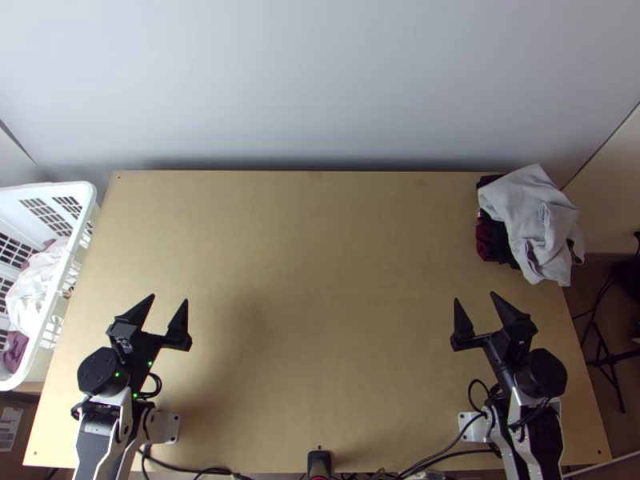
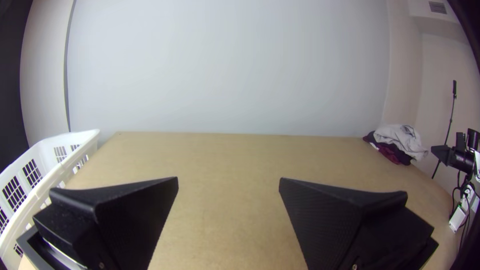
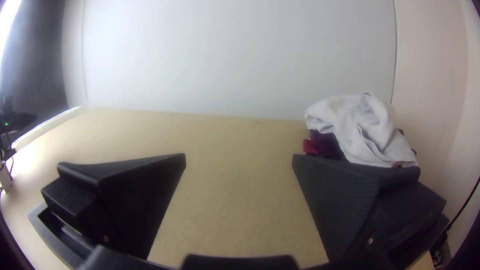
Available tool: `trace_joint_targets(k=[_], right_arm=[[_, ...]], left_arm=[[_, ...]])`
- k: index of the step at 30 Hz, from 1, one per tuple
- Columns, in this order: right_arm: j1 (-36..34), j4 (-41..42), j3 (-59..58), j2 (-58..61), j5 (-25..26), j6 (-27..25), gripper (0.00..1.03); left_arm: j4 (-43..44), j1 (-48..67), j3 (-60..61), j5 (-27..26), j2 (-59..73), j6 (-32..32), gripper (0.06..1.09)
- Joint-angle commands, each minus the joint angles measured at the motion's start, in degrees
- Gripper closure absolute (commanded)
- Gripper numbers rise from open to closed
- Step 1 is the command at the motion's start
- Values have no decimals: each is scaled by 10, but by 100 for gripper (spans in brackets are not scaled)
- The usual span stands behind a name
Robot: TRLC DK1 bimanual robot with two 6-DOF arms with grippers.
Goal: Fold the t-shirt
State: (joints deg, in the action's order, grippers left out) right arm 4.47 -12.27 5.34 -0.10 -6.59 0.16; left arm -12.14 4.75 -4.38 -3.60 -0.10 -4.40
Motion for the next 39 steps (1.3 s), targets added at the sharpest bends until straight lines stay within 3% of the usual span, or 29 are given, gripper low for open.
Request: trace_joint_targets(k=[1,22,26,39], right_arm=[[0,1,0,0,0,0,4],[0,1,0,0,0,0,4],[0,0,0,0,0,0,4],[17,7,1,-1,4,4,4]], left_arm=[[0,0,0,0,1,0,10],[0,0,0,0,0,0,10],[2,19,0,0,0,-63,10],[4,0,-1,12,-1,-45,10]])
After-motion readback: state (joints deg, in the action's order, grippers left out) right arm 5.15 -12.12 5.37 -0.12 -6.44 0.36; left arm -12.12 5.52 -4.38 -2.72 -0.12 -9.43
